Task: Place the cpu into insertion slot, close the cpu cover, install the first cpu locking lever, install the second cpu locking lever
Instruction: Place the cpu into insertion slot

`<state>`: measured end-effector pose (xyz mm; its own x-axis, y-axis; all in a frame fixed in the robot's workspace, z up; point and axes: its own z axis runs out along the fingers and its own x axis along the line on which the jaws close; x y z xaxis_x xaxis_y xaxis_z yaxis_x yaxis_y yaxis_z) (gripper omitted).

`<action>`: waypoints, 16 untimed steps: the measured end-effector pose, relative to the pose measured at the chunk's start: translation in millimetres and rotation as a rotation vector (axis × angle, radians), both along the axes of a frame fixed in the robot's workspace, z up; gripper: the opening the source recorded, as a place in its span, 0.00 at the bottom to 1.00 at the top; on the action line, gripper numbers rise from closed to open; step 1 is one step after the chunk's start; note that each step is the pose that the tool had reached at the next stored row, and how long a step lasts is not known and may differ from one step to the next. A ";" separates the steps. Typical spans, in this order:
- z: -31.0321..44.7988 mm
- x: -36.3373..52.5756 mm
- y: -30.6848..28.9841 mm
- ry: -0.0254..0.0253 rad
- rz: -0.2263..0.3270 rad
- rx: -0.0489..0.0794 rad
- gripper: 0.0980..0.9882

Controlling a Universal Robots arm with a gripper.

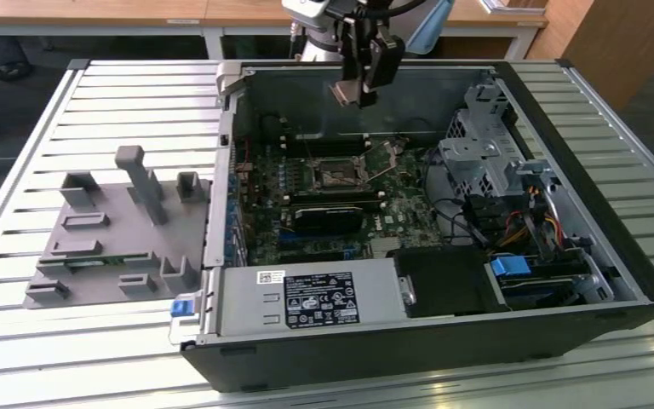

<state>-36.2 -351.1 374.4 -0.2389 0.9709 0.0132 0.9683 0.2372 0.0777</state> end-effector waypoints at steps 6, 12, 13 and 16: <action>-1.1 0.0 0.0 0.0000 -0.095 -0.001 0.50; -5.2 0.0 0.1 0.0001 -0.190 -0.003 0.50; -6.2 0.0 0.3 0.0001 -0.201 -0.003 0.50; -9.7 0.0 3.4 -0.0001 -0.218 -0.004 0.50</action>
